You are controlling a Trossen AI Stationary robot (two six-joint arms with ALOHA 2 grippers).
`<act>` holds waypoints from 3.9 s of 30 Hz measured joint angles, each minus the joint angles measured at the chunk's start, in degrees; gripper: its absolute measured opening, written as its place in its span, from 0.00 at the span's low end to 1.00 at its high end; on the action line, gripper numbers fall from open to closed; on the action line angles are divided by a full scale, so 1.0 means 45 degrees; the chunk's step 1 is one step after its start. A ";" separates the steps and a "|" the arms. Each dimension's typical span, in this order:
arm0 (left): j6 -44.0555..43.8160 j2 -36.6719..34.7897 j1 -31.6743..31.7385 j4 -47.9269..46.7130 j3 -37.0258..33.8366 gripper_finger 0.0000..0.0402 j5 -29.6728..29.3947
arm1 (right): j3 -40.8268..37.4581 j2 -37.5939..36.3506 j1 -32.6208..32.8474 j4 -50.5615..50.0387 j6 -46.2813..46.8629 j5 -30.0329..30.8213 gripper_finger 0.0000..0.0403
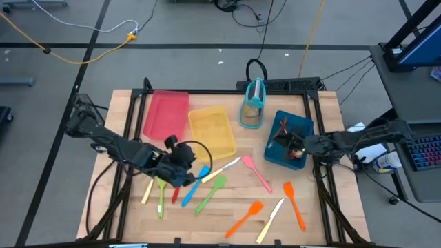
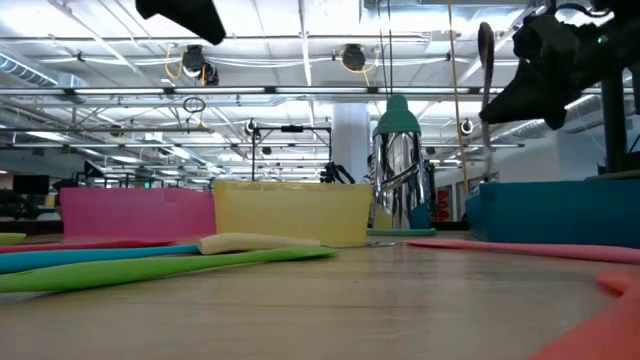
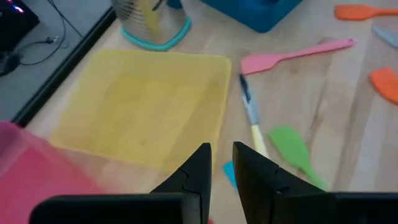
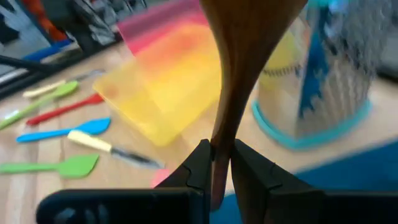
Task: Pick & Place Kitchen Items
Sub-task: Put the brown serving spoon into the blue bin, then put the green serving spoon into the blue bin
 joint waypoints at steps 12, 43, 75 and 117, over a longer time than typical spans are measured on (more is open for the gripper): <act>0.1296 -0.0351 0.0599 -0.0959 0.0000 0.17 -0.0034 | -0.0073 0.0097 -0.0340 -0.3949 0.5627 -0.2324 0.11; 0.2575 -0.0349 0.1030 -0.1474 -0.0005 0.17 0.0319 | -0.2337 -0.0109 -0.2105 -0.1719 0.4634 -0.2672 0.28; -1.0213 -0.0339 -0.4228 -0.1754 -0.3848 0.17 0.3254 | -0.2368 0.0331 -0.0983 1.0161 -0.6100 -0.5926 0.48; -1.6303 0.1759 -0.4847 0.2131 -0.6982 0.18 0.5751 | -0.2380 0.2361 -0.0997 1.0166 -0.6080 -0.5907 0.48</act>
